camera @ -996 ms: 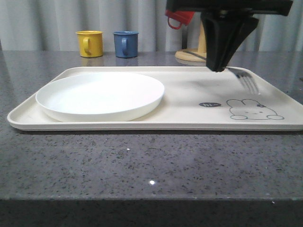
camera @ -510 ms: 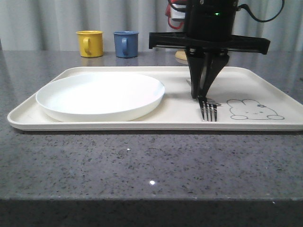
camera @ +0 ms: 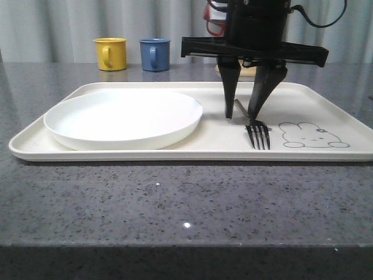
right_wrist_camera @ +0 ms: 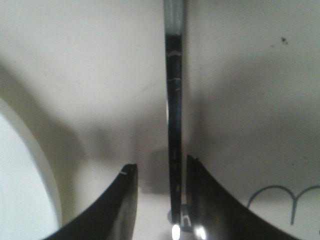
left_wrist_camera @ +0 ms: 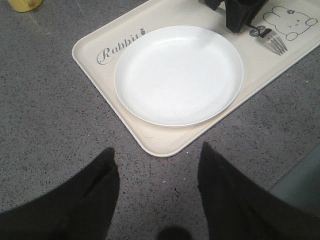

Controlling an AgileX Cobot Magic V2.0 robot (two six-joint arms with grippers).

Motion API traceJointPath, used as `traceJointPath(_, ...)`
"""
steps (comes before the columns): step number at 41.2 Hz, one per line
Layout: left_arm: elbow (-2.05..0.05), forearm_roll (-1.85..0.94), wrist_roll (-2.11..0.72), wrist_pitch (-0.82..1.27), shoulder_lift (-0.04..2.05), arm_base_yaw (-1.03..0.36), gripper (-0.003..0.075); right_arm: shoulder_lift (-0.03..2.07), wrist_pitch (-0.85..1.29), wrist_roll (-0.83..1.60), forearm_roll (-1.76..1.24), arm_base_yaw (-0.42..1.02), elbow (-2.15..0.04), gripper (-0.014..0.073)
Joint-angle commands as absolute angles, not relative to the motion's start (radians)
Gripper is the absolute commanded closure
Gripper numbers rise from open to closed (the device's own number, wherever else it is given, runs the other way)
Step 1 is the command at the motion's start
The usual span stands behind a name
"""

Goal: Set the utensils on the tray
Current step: 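Lower the fork onto the tray beside the plate and open the right gripper, then grasp the steel chopsticks with the right gripper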

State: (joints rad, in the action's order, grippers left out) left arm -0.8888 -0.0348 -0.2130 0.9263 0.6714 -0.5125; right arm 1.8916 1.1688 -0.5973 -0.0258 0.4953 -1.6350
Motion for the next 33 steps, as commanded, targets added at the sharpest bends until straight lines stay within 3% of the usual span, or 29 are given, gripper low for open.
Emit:
traceJointPath(1, -0.915, -0.041, -0.204, 0.853, 0.67, -0.51, 0.0373, 1.816, 1.165, -0.593, -0.011, 0.494, -1.668, 0.031)
traceJointPath(16, -0.915, -0.041, -0.204, 0.853, 0.67, -0.51, 0.0373, 1.56, 1.296, -0.376, 0.261, 0.46, -1.646, 0.0316)
traceJointPath(24, -0.915, -0.041, -0.204, 0.853, 0.67, -0.51, 0.0373, 1.433, 1.323, -0.227, 0.201, 0.245, -1.559, 0.0316)
traceJointPath(33, -0.915, -0.041, -0.204, 0.853, 0.67, -0.51, 0.0373, 1.436, 1.283, -0.069, 0.039, 0.016, -1.421, 0.0316)
